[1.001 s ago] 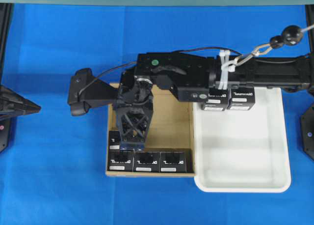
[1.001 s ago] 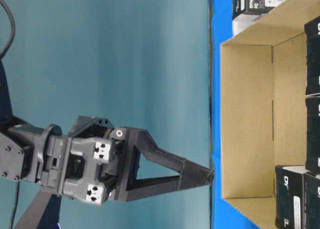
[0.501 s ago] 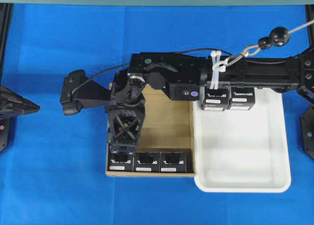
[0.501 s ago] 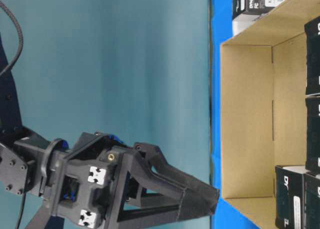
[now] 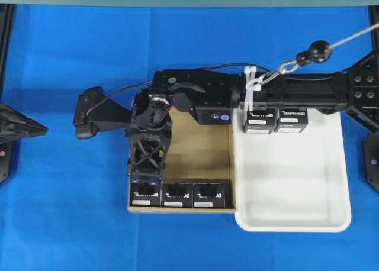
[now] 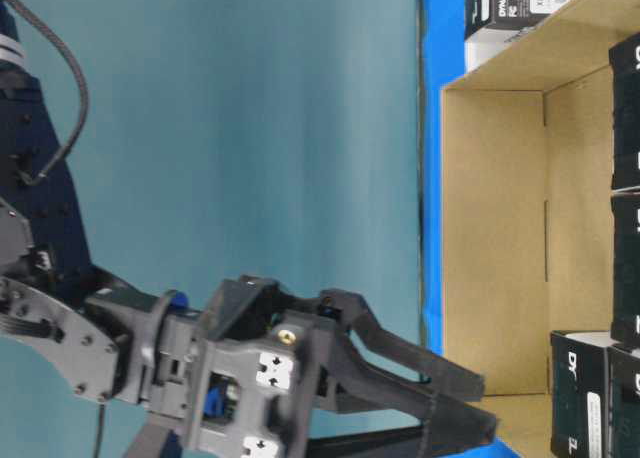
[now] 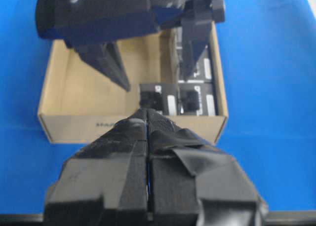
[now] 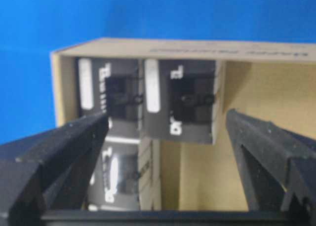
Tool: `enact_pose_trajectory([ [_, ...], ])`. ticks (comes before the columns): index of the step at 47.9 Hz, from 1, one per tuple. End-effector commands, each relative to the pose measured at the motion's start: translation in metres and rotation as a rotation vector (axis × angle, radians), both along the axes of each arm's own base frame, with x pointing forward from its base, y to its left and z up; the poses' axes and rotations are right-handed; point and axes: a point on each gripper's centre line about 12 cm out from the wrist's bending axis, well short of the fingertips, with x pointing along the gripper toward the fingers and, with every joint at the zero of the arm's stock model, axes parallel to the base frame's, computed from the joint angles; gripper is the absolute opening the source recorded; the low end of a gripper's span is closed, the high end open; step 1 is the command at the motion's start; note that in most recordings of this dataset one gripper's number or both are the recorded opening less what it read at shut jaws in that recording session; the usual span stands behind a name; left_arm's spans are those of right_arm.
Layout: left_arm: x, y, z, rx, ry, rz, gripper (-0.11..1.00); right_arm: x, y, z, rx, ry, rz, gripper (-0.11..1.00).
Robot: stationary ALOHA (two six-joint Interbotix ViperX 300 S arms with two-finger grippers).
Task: Pick the box from inside the cardboard box.
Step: 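Lower the open right gripper around the upper-left black-and-white package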
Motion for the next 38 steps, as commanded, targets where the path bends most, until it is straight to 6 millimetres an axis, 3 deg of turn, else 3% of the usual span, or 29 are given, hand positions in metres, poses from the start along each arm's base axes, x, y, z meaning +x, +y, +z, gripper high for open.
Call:
enact_pose_trajectory([
  [1,0.002,0.0,0.011,-0.001,-0.025,0.001,-0.07,0.002,0.001,-0.01,-0.002,0.007,-0.007,1.0],
  [20,0.002,0.0,0.007,0.001,-0.014,-0.001,-0.07,0.002,0.0,-0.037,-0.021,0.054,-0.008,1.0],
  [38,0.0,0.0,0.004,0.016,0.003,-0.003,-0.07,0.002,-0.003,-0.048,-0.038,0.059,-0.015,1.0],
])
